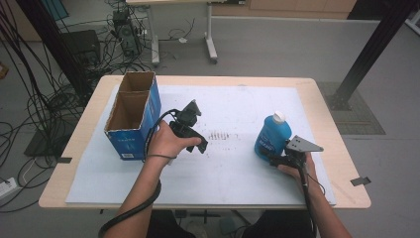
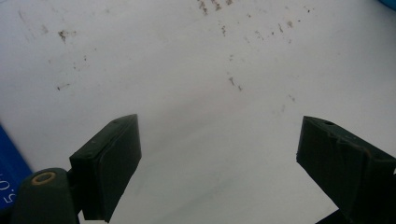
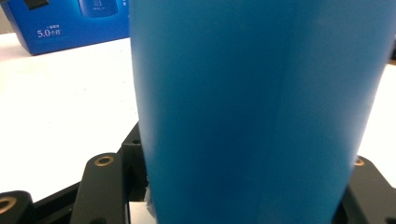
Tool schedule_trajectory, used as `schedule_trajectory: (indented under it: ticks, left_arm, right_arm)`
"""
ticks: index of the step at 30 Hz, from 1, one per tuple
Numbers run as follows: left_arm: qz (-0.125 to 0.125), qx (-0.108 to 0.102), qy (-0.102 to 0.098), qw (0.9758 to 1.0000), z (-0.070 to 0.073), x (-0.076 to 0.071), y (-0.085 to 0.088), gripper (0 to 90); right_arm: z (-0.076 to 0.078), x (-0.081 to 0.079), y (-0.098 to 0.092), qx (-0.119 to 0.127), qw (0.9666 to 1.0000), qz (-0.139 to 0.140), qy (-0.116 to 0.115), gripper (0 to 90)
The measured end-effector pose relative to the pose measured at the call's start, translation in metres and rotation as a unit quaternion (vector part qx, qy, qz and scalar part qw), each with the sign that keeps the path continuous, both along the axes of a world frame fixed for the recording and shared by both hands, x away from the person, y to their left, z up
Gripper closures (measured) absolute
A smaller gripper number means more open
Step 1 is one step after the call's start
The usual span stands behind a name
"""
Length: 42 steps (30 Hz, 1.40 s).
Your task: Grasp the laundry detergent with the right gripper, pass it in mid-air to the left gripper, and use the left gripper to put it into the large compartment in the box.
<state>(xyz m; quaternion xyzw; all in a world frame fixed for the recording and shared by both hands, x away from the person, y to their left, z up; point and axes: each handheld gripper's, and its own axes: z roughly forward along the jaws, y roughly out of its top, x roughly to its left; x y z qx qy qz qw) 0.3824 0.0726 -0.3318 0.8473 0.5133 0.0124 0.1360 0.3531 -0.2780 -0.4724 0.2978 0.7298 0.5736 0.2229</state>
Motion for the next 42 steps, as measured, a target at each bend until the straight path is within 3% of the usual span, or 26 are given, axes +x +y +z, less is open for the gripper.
schedule_trajectory:
  ticks: [10,22,32,42]
  left_arm:
    - [-0.025,0.001,-0.004,0.9997,0.01,0.0,0.0,14.1]
    - [-0.073,-0.003,-0.025,0.997,0.048,-0.002,-0.004,13.0]
    - [-0.122,-0.008,-0.038,0.9918,0.084,-0.008,-0.008,12.9]
    - [-0.179,0.009,-0.048,0.9826,0.121,-0.017,-0.012,12.9]
  right_arm:
    - [0.003,0.001,0.0,0.006,1.0,0.005,0.002,40.9]
    - [0.039,0.009,-0.002,0.017,0.9984,0.051,0.019,40.9]
    - [0.068,0.011,-0.004,0.027,0.9947,0.095,0.027,40.9]
    - [0.09,0.012,0.0,0.014,0.9874,0.154,0.036,40.9]
